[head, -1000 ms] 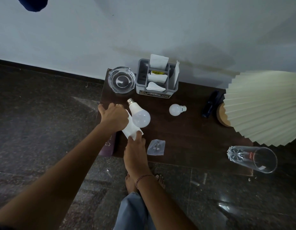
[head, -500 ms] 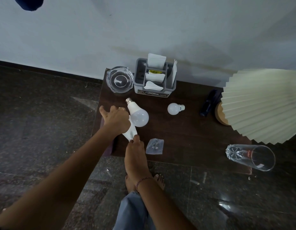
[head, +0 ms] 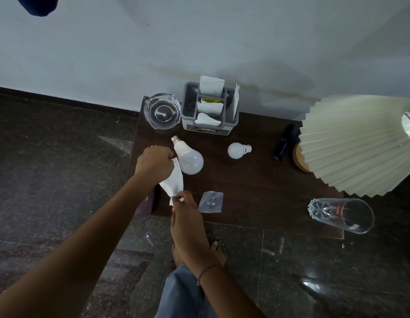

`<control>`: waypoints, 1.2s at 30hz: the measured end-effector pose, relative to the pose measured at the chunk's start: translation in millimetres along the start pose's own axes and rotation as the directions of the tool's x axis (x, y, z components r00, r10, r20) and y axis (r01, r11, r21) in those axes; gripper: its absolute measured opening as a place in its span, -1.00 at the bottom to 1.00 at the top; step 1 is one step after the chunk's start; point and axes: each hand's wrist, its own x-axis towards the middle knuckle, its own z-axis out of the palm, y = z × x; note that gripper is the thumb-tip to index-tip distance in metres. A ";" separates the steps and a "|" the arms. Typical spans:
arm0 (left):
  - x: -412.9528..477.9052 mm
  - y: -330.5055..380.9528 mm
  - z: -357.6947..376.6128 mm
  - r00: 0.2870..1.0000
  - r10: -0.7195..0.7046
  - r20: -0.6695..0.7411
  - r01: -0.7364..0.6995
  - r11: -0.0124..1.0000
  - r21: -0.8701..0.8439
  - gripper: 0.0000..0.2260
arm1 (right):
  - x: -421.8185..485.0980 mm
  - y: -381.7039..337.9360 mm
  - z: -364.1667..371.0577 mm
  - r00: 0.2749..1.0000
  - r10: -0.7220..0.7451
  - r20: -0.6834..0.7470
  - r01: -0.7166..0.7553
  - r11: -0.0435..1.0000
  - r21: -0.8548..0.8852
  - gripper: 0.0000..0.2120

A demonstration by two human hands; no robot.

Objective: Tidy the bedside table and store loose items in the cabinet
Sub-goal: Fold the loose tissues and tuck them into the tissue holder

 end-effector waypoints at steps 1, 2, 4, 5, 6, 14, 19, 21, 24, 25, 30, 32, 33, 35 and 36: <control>-0.4 0.2 -2.2 1.000 -0.011 -0.003 0.011 1.000 -0.020 -0.70 | -1.2 -0.8 -1.8 1.000 -0.007 -0.003 0.007 1.000 0.011 -0.67; -0.4 0.3 -4.0 1.000 -0.021 -0.004 0.021 0.999 -0.034 -0.71 | -1.8 -1.5 -3.1 1.000 -0.011 0.000 0.011 1.000 0.021 -0.67; -0.4 1.1 -7.8 0.999 -0.037 -0.003 0.037 0.998 -0.051 -0.74 | -2.9 -2.9 -5.3 1.000 -0.020 0.007 0.020 0.999 0.037 -0.66; -1.1 2.0 -9.8 0.999 -0.040 0.004 0.040 0.998 -0.055 -0.76 | -3.5 -3.5 -6.3 1.000 -0.025 0.004 0.025 0.999 0.043 -0.66; -1.5 2.5 -11.6 0.999 -0.039 0.014 0.040 0.997 -0.061 -0.78 | -4.0 -3.9 -6.9 0.999 -0.032 -0.004 0.032 0.998 0.046 -0.66; -3.8 -1.4 -32.7 0.990 -0.014 0.142 0.046 0.973 -0.225 -0.74 | -1.4 -4.2 -16.1 0.991 -0.091 -0.095 0.098 0.992 0.082 -0.66; -10.8 1.6 -53.8 0.996 0.015 0.084 0.012 0.951 -0.310 -0.73 | 6.8 -2.4 -26.7 0.977 -0.114 -0.178 0.131 0.988 0.084 -0.68; -11.2 5.7 -62.4 0.999 0.014 0.045 0.002 0.943 -0.332 -0.70 | 12.9 -2.1 -32.2 0.971 -0.118 -0.208 0.138 0.987 0.084 -0.69; -8.6 12.5 -73.2 1.000 -0.022 -0.015 0.015 0.920 -0.392 -0.65 | 23.6 -1.6 -41.0 0.956 -0.120 -0.267 0.153 0.983 0.105 -0.70; -8.0 15.3 -76.6 0.998 -0.040 -0.051 0.016 0.918 -0.397 -0.64 | 27.2 -2.0 -44.0 0.950 -0.123 -0.286 0.160 0.981 0.113 -0.71; -5.4 27.6 -93.2 0.953 -0.078 -0.292 -0.033 0.934 -0.356 -0.65 | 47.0 -5.0 -60.2 0.940 -0.092 -0.328 0.175 0.957 0.231 -0.75; -5.4 31.5 -100.6 0.925 -0.083 -0.370 -0.052 0.939 -0.340 -0.69 | 53.9 -9.3 -71.7 0.925 -0.089 -0.370 0.202 0.939 0.278 -0.77; -5.9 34.2 -104.5 0.911 -0.091 -0.403 -0.060 0.936 -0.347 -0.70 | 57.8 -13.0 -78.9 0.917 -0.080 -0.390 0.211 0.928 0.307 -0.77; -6.7 39.8 -111.3 0.887 -0.089 -0.454 -0.105 0.917 -0.385 -0.71 | 69.2 -21.1 -91.6 0.907 -0.024 -0.420 0.203 0.899 0.388 -0.77; -8.6 44.0 -115.2 0.880 -0.087 -0.467 -0.117 0.913 -0.391 -0.71 | 77.3 -24.0 -96.7 0.906 0.026 -0.422 0.192 0.863 0.466 -0.76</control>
